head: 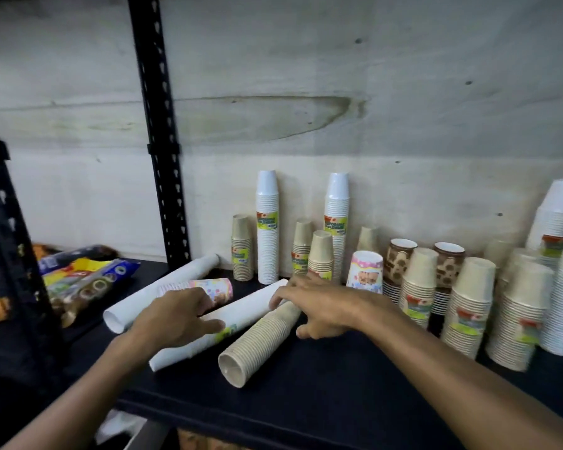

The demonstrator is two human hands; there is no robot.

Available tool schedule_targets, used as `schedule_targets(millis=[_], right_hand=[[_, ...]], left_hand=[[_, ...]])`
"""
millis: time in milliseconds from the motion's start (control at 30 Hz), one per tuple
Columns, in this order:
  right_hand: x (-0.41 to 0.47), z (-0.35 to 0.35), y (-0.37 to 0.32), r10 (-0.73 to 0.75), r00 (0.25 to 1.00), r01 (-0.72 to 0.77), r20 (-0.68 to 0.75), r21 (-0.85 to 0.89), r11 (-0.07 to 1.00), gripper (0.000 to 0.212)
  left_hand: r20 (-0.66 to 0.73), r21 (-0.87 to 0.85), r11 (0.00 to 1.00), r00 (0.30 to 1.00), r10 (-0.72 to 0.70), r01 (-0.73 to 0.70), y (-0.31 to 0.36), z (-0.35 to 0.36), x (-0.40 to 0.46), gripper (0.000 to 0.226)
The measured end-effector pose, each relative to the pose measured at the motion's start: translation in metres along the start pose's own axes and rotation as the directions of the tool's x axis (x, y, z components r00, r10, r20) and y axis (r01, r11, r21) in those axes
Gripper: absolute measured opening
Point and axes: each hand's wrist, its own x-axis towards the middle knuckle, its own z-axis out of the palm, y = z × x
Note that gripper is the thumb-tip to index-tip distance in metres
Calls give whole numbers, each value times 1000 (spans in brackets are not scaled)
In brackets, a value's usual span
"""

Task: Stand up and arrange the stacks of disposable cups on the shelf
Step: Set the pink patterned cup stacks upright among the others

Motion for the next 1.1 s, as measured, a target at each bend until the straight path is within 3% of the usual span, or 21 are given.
schedule_targets(millis=[200,367,533,700,933,1100], right_hand=[[12,20,-1,3,999,-2,45,-28,1000,75],[15,28,-1,-42,997,40,-59,-34,999,66],[14,32,2,-34,997,34,-73,9,999,58],[13,20,15,32,999,-31,-5,103,994,61],[-1,-36,34,3,999,7,-39,245,970,55],[-11,-57,41,49,997,-29,-66,280,959,39]], left_hand=[[138,88,996,990,-27,15,-19,5,-7,77],[166,85,995,984,-58,44,-25,10,-3,94],[238,53,997,969,-61,49,-41,6,-2,94],[160,-17,1000,987,-2,5,-38,-23,-2,82],[-127,-242,969,992,24,-55,-18,-93,13,60],[-191,-526,823,973,131,-214,4,-124,34,62]])
